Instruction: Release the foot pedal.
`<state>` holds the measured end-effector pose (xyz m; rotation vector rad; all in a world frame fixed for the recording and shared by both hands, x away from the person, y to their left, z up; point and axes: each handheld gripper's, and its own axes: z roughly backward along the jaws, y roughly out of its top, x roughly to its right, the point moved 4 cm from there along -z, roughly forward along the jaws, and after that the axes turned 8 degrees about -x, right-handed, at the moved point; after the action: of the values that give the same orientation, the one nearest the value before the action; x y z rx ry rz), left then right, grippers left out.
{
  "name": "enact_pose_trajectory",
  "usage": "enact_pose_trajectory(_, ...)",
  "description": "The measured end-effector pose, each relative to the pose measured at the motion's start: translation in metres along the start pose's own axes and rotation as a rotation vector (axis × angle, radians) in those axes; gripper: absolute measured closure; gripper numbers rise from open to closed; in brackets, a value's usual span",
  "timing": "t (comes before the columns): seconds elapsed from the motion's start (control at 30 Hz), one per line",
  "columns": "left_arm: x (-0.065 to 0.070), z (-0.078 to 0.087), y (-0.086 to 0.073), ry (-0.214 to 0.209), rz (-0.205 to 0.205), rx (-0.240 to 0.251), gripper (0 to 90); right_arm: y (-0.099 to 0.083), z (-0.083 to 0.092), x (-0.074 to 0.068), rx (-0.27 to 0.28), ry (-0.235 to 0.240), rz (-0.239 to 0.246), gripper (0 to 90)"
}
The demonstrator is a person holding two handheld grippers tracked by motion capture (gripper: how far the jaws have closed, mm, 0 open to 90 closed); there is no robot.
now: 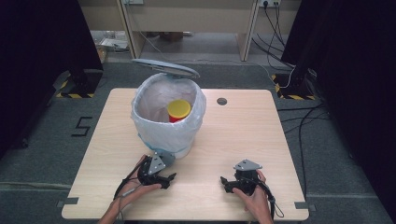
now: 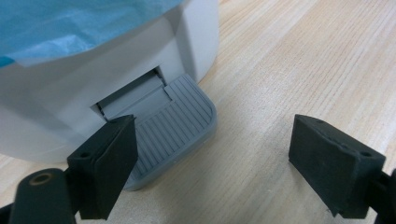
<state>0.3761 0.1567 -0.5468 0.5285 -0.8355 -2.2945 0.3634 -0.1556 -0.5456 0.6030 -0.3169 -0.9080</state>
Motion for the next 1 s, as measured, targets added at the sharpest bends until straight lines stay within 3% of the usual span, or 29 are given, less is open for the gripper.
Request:
enact_pose_trajectory(0.23,0.0,0.004,0.002,-0.017,0.032,0.0,14.7,0.0,0.0,0.0,-0.001,0.0,-0.002,12.2)
enact_pose_trajectory(0.4,-0.004,0.008,0.0,-0.075,0.129,0.046,14.7,0.0,0.0,0.0,-0.001,0.0,-0.003,12.1)
enact_pose_trajectory(0.77,-0.006,0.022,0.006,-0.103,0.152,0.076,14.9,0.0,0.0,0.0,-0.001,0.0,-0.004,11.9)
enact_pose_trajectory(0.83,-0.006,0.027,0.006,-0.128,0.164,0.082,14.9,0.0,0.0,0.0,-0.002,0.0,-0.007,11.7)
enact_pose_trajectory(1.0,-0.007,0.037,0.005,-0.119,0.159,0.084,15.0,0.0,0.0,0.0,-0.002,0.0,-0.006,11.6)
